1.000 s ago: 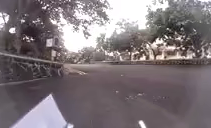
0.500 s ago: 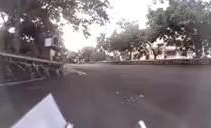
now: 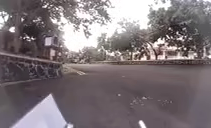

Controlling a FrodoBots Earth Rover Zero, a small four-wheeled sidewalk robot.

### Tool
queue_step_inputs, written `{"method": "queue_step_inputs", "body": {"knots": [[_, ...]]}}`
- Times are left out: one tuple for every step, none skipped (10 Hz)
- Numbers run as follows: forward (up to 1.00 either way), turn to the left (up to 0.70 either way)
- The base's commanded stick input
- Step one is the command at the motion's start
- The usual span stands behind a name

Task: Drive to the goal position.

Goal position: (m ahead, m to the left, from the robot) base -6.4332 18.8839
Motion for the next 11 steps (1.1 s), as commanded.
{"method": "queue_step_inputs", "body": {"knots": [[0.20, 0.00], [0.20, 0.00], [0.20, 0.00], [0.20, 0.00], [0.20, 0.00], [0.20, 0.00], [0.20, 0.00], [0.20, 0.00], [0.20, 0.00], [0.20, 0.00], [0.20, 0.00]]}}
